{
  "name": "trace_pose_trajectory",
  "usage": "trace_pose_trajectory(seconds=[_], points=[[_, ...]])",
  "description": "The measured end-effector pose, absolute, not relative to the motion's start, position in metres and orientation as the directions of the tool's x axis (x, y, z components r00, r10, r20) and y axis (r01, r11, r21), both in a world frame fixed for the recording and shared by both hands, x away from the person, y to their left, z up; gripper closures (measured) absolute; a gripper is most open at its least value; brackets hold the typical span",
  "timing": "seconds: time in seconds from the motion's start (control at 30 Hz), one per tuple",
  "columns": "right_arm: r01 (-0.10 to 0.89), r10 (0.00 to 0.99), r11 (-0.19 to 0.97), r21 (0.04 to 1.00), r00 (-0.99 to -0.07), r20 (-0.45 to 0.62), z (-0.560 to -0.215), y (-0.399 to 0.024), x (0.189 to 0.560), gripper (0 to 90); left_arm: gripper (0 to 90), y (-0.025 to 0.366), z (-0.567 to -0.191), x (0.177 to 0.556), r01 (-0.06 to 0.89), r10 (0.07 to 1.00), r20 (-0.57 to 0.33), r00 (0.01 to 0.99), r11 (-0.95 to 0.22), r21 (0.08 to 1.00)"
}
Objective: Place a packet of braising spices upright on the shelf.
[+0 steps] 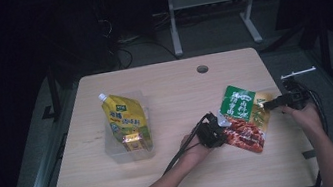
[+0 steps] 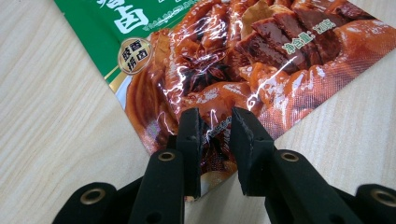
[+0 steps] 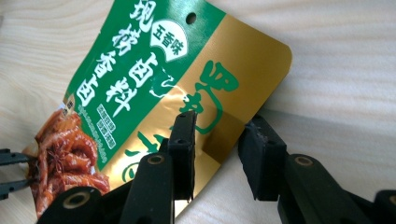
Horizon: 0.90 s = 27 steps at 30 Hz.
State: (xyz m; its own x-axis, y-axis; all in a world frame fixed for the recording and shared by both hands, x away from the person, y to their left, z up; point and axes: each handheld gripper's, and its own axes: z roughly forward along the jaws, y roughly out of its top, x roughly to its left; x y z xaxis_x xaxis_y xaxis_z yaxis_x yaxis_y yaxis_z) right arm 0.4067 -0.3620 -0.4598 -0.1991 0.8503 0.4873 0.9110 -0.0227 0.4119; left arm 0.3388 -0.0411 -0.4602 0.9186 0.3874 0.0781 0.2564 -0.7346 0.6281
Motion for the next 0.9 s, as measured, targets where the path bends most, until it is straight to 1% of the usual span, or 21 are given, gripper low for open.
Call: trace_pose_trajectory(seconds=[0.13,0.2,0.43,0.53,0.57,0.67,0.8,0.9], points=[[0.906,0.830,-0.043,0.421,-0.202,0.520,-0.459,-0.361,0.408,68.7,73.2,-0.041,-0.460,0.339,0.255,0.386,0.079,0.919,-0.736,0.627],[0.906,0.830,-0.028,0.423,-0.215,0.515,-0.460,-0.361,0.409,68.8,73.3,-0.041,-0.460,0.339,0.254,0.385,0.080,0.920,-0.736,0.627],[0.924,0.819,-0.044,0.381,-0.185,0.544,-0.465,-0.362,0.410,69.0,73.7,-0.041,-0.460,0.339,0.247,0.379,0.085,0.922,-0.740,0.625],[0.920,0.830,-0.027,0.390,-0.197,0.522,-0.464,-0.357,0.410,69.4,73.8,-0.041,-0.460,0.338,0.246,0.376,0.085,0.923,-0.743,0.622],[0.917,0.844,-0.015,0.399,-0.202,0.497,-0.462,-0.355,0.411,70.8,73.8,-0.041,-0.460,0.338,0.247,0.378,0.084,0.922,-0.741,0.624],[0.911,0.852,-0.003,0.411,-0.213,0.478,-0.461,-0.351,0.410,73.1,73.9,-0.042,-0.460,0.338,0.243,0.377,0.090,0.922,-0.743,0.624],[0.911,0.843,0.004,0.412,-0.225,0.488,-0.461,-0.349,0.410,74.2,74.0,-0.042,-0.460,0.338,0.243,0.376,0.090,0.922,-0.744,0.622],[0.917,0.830,0.019,0.399,-0.237,0.505,-0.460,-0.347,0.410,73.0,74.0,-0.042,-0.460,0.338,0.242,0.375,0.090,0.923,-0.745,0.621]])
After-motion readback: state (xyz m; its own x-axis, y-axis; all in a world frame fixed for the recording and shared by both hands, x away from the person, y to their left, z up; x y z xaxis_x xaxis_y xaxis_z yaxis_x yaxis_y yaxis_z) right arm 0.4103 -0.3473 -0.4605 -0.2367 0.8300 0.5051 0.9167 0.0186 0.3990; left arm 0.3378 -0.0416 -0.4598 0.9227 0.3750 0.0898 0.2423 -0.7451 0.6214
